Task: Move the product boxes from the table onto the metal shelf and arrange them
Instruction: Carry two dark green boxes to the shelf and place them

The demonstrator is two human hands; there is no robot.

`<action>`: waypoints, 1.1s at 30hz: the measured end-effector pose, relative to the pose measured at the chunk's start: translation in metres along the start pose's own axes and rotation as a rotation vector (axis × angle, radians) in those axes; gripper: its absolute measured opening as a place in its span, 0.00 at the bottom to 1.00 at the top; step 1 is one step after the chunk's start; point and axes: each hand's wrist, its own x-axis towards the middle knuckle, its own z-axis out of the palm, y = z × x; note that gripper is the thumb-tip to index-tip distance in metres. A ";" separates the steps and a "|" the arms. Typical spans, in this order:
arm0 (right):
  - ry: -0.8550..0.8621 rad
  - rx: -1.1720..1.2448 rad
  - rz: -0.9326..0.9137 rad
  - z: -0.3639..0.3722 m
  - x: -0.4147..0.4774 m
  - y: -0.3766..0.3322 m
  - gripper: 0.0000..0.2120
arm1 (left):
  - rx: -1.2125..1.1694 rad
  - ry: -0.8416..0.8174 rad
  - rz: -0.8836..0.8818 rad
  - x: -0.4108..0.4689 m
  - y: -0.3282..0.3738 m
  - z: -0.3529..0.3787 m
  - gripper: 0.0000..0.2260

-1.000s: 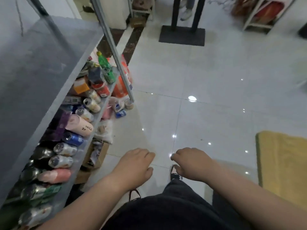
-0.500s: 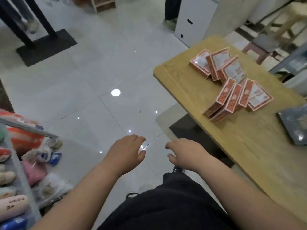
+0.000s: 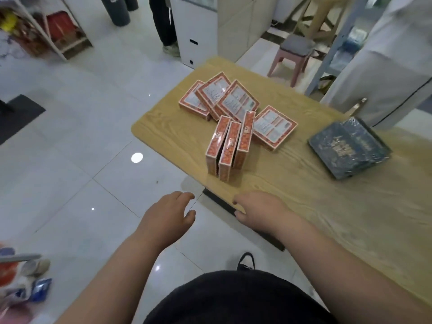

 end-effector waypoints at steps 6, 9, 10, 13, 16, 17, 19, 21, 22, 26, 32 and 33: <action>0.012 0.007 0.065 -0.017 -0.012 0.089 0.19 | -0.028 -0.017 0.078 0.050 0.081 0.013 0.20; 0.025 0.057 0.145 -0.021 -0.022 0.129 0.19 | 0.000 -0.051 0.160 0.075 0.115 0.018 0.20; 0.031 0.077 0.180 -0.021 -0.025 0.141 0.19 | 0.012 -0.068 0.194 0.084 0.125 0.019 0.20; 0.058 0.159 0.309 -0.016 -0.035 0.173 0.19 | 0.043 -0.132 0.292 0.113 0.152 0.022 0.20; 0.080 0.252 0.450 -0.005 -0.043 0.202 0.18 | 0.069 -0.177 0.397 0.145 0.174 0.028 0.20; 0.090 0.280 0.500 -0.001 -0.044 0.210 0.18 | 0.073 -0.195 0.433 0.156 0.182 0.030 0.20; 0.128 0.340 0.613 0.005 -0.047 0.224 0.20 | 0.076 -0.247 0.504 0.181 0.202 0.033 0.20; 0.199 0.422 0.746 0.007 -0.048 0.235 0.24 | 0.086 -0.291 0.568 0.208 0.226 0.033 0.20; 0.254 0.465 0.815 0.005 -0.049 0.242 0.26 | 0.089 -0.303 0.598 0.221 0.239 0.033 0.20; 0.515 0.562 1.035 -0.009 -0.044 0.275 0.36 | 0.072 -0.308 0.704 0.288 0.286 0.026 0.23; 0.397 0.519 1.203 -0.022 -0.020 0.305 0.42 | 0.023 -0.273 0.787 0.374 0.348 0.019 0.29; 0.387 0.510 1.201 -0.020 -0.016 0.306 0.41 | 0.030 -0.272 0.809 0.385 0.358 0.019 0.30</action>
